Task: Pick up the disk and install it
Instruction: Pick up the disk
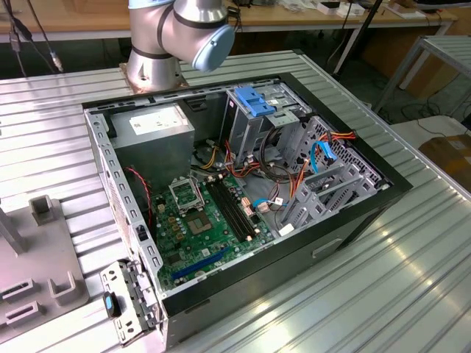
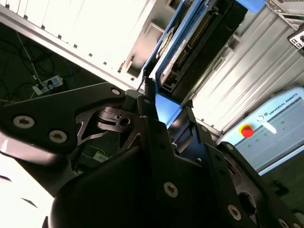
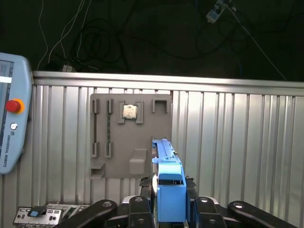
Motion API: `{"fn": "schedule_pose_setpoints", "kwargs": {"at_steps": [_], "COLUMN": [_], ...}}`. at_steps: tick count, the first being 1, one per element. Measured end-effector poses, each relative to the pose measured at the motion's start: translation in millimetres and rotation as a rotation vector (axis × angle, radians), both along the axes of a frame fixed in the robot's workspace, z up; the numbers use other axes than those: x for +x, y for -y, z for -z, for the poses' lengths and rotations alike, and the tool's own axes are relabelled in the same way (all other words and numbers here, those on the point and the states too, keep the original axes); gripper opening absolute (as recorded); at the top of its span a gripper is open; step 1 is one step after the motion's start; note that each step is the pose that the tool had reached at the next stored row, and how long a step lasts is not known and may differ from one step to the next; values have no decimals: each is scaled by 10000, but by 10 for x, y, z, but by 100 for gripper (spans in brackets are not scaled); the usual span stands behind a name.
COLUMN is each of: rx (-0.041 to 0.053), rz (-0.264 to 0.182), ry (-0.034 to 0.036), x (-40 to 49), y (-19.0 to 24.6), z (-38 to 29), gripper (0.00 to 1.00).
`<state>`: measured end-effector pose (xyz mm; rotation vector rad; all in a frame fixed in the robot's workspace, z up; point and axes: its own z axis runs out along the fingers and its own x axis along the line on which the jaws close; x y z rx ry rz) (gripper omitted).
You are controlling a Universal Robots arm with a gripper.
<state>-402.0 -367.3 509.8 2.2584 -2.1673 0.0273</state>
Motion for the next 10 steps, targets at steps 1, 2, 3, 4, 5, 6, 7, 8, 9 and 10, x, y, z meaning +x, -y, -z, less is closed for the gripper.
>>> {"fn": "schedule_pose_setpoints", "kwargs": {"at_steps": [1,2,3,4,5,6,7,8,9,10], "rx": [1,0,0,1,1,0,1,1,1,0], "rz": [-1,-1,-1,-1,-1,-1,0,0,-1,-1], "ry": [2,1,0,2,1,0,1,1,0,0], "x": [56,97,152,206,254,294,360,407,441,487], "y": [0,0,0,0,0,0,0,0,0,0], "z": [1,0,0,1,0,0,1,1,0,0], "gripper": [36,36,36,36,36,36,36,36,36,36]}}
